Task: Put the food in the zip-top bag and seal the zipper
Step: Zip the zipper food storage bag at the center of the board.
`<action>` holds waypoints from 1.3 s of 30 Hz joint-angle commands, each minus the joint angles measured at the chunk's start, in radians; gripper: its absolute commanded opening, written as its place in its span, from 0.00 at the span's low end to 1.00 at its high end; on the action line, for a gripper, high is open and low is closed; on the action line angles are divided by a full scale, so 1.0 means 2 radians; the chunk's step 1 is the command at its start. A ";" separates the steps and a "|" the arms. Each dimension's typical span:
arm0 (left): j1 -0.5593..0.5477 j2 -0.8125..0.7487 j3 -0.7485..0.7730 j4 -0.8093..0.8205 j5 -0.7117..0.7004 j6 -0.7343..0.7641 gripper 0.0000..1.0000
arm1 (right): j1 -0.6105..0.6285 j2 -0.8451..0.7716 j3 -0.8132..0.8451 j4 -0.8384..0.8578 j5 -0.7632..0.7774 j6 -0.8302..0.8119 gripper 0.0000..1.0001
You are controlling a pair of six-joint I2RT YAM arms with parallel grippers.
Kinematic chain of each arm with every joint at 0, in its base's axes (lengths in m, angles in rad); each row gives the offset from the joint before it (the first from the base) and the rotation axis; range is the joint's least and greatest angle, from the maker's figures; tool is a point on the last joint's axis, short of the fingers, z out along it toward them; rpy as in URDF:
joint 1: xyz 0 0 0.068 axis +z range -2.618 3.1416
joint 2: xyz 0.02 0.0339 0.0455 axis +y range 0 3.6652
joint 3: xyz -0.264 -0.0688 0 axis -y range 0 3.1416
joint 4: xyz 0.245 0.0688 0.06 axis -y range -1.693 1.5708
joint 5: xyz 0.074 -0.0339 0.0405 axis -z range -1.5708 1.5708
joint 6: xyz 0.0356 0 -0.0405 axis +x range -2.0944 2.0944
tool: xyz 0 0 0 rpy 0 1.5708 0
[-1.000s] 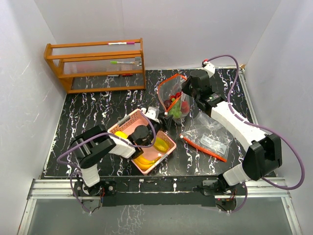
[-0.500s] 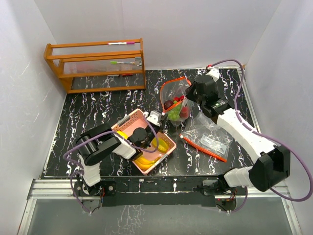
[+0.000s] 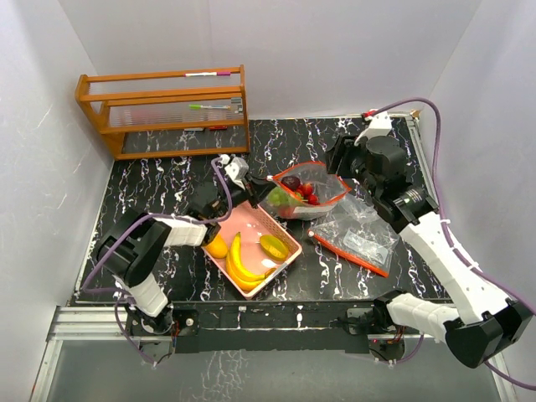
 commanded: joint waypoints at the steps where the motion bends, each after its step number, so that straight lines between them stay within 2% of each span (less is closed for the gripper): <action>1: 0.023 0.032 0.063 0.027 0.175 -0.077 0.00 | -0.003 -0.014 0.009 0.040 -0.158 -0.144 0.53; 4: 0.041 0.077 0.093 0.096 0.245 -0.171 0.00 | -0.003 -0.003 0.020 0.047 -0.245 -0.207 0.56; 7: 0.050 0.113 0.118 0.159 0.282 -0.260 0.00 | -0.003 0.032 0.050 0.027 -0.317 -0.257 0.57; 10: 0.050 0.126 0.127 0.167 0.286 -0.286 0.00 | -0.003 0.071 0.073 0.019 -0.357 -0.281 0.57; 12: 0.050 0.120 0.128 0.140 0.289 -0.275 0.00 | -0.003 0.091 0.083 0.020 -0.382 -0.293 0.56; 19: 0.050 0.051 0.163 -0.136 0.299 -0.136 0.00 | -0.003 0.129 0.101 0.018 -0.467 -0.322 0.52; 21: 0.050 0.034 0.166 -0.175 0.290 -0.112 0.00 | -0.003 0.136 0.101 0.014 -0.483 -0.320 0.50; 25: 0.050 0.014 0.168 -0.216 0.276 -0.090 0.00 | -0.003 0.139 0.098 0.008 -0.503 -0.318 0.48; 32: 0.050 0.006 0.171 -0.213 0.272 -0.091 0.00 | -0.003 0.152 0.107 0.014 -0.524 -0.310 0.52; 39: 0.050 0.001 0.186 -0.244 0.270 -0.074 0.00 | -0.003 0.176 0.101 0.013 -0.540 -0.312 0.51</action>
